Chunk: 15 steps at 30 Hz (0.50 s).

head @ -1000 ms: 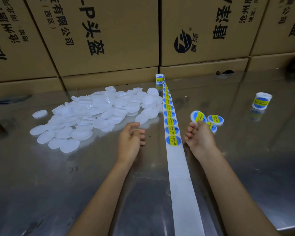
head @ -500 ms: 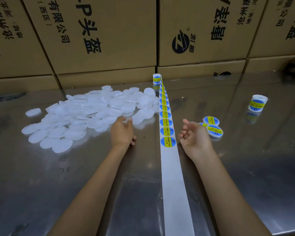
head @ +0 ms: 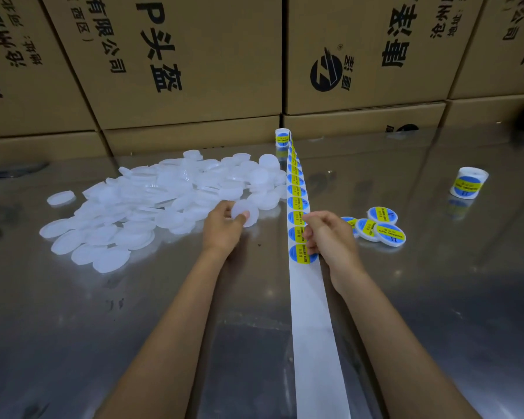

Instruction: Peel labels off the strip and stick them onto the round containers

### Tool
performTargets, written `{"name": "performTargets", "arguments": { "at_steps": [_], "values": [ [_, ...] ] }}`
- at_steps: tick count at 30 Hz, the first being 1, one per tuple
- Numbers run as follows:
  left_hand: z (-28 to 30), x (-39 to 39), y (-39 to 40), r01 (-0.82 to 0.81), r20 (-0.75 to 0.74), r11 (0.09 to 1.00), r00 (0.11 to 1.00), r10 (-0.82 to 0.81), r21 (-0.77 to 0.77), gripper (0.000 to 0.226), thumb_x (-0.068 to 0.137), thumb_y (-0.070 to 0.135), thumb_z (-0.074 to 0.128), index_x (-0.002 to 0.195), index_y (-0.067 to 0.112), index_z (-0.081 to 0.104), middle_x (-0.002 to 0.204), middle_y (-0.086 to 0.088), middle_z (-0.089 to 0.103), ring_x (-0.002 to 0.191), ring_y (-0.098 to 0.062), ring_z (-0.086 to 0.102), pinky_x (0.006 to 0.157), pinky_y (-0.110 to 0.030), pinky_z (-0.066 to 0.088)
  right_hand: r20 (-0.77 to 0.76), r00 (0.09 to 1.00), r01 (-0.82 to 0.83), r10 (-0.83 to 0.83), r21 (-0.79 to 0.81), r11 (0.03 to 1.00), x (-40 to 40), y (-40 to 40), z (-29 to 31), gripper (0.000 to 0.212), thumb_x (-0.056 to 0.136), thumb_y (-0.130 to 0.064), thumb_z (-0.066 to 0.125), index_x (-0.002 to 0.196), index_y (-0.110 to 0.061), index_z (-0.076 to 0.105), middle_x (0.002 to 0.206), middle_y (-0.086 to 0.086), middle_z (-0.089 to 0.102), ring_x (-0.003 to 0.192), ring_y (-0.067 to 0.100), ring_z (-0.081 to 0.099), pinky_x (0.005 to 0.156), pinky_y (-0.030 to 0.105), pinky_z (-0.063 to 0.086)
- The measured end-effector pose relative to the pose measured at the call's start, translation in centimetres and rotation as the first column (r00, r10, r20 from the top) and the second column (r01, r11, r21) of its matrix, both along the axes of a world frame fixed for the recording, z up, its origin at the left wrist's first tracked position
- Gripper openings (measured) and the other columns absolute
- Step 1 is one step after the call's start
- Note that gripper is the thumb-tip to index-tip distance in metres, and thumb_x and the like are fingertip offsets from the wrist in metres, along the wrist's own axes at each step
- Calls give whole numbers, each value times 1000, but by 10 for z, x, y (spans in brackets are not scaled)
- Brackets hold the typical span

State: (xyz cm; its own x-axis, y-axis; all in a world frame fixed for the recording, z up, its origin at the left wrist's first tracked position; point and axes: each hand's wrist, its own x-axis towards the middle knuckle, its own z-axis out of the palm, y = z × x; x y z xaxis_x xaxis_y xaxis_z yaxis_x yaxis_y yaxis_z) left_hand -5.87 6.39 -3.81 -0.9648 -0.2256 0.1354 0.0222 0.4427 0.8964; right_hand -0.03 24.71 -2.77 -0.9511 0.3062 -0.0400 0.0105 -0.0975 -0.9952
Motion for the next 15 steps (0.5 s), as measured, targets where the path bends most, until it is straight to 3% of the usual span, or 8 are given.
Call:
{"name": "performTargets", "arguments": {
  "at_steps": [3, 5, 7, 10, 13, 15],
  "values": [
    [4, 13, 2, 134, -8, 985, 991, -134, 111, 7, 94, 18, 68, 97, 23, 63, 104, -1, 72, 77, -6, 66, 59, -22, 49, -133, 991, 15, 13, 206, 978, 1, -7, -3, 9, 93, -10, 59, 90, -17, 63, 68, -3, 55, 52, -1, 49, 51, 14, 40],
    [7, 23, 4, 208, -2, 957, 977, -212, 204, 11, 93, 18, 69, 103, 24, 67, 99, 4, 74, 72, 0, 66, 53, -13, 46, -195, 978, -4, 68, 313, 950, 5, -13, -5, 12, 92, -14, 64, 101, -22, 62, 77, -5, 57, 59, -1, 50, 58, 9, 41],
    [9, 33, 5, 258, 2, 922, 963, -270, 289, 20, 92, 18, 71, 113, 17, 70, 102, 1, 76, 80, -7, 68, 59, -13, 50, -194, 971, -49, 138, 403, 914, 9, -18, -7, 22, 91, -19, 67, 112, -24, 60, 86, -5, 60, 71, 2, 51, 68, 13, 43],
    [11, 48, 11, 313, -16, 856, 942, -337, 413, 26, 94, 13, 68, 120, 10, 69, 108, -7, 75, 87, -11, 69, 70, -21, 56, -198, 963, -71, 182, 465, 883, 13, -22, -6, 19, 89, -17, 70, 106, -19, 64, 81, -4, 61, 71, 7, 51, 72, 23, 45],
    [12, 61, 19, 316, -17, 792, 932, -361, 523, 23, 98, 12, 61, 119, 8, 67, 110, -15, 71, 91, -20, 65, 66, -27, 56, -222, 957, -54, 186, 496, 867, 18, -22, -3, 13, 86, -15, 71, 97, -17, 67, 81, 0, 65, 67, 8, 50, 70, 24, 46],
    [12, 66, 23, 310, -13, 752, 928, -372, 582, 26, 100, 11, 57, 124, 2, 63, 116, -20, 66, 94, -23, 64, 63, -28, 56, -237, 957, -24, 166, 506, 862, 19, -18, -1, 7, 86, -15, 69, 92, -20, 69, 81, -7, 67, 67, 3, 52, 67, 20, 46]
  ]
}}
